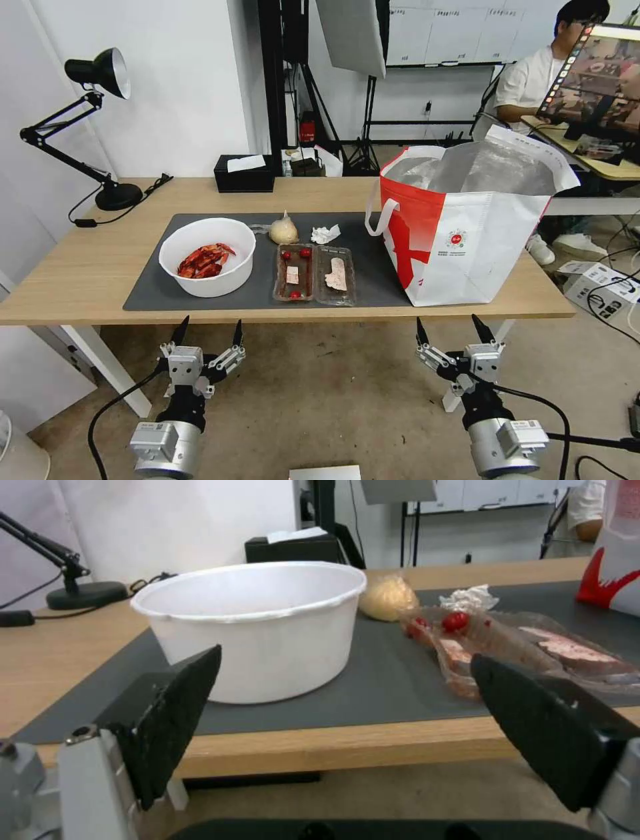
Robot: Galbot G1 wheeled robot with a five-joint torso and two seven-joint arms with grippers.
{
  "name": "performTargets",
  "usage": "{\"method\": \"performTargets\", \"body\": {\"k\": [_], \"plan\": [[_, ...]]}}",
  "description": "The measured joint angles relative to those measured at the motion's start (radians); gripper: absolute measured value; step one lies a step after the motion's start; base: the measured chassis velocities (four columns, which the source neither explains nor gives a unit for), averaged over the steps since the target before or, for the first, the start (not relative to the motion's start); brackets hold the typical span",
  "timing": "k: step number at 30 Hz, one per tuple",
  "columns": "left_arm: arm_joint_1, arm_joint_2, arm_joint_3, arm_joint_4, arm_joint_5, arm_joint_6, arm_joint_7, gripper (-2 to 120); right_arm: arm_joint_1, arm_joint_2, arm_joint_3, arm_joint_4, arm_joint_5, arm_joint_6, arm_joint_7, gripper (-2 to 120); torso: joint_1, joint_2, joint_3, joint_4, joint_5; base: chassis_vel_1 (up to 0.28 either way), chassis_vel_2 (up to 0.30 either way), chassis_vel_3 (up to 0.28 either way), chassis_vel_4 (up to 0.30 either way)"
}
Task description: Pick up the trash from the table and place it into the takeout bag.
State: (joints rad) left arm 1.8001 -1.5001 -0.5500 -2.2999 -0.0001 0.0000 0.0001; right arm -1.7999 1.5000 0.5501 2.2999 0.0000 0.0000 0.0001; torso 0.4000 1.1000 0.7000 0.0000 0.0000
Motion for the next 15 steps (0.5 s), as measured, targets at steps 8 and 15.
{"method": "performTargets", "body": {"k": [8, 15], "plan": [[0.0, 0.0, 0.0, 0.0, 0.0, 0.0, 0.0, 100, 0.0, 0.0, 0.0, 0.0, 0.0, 0.0, 0.0, 100, 0.0, 0.0, 0.0, 0.0, 0.0, 0.0, 0.0, 0.0, 0.0], [0.0, 0.0, 0.0, 0.0, 0.0, 0.0, 0.0, 100, 0.0, 0.0, 0.0, 0.0, 0.0, 0.0, 0.0, 100, 0.0, 0.0, 0.0, 0.0, 0.0, 0.0, 0.0, 0.0, 0.0]]}}
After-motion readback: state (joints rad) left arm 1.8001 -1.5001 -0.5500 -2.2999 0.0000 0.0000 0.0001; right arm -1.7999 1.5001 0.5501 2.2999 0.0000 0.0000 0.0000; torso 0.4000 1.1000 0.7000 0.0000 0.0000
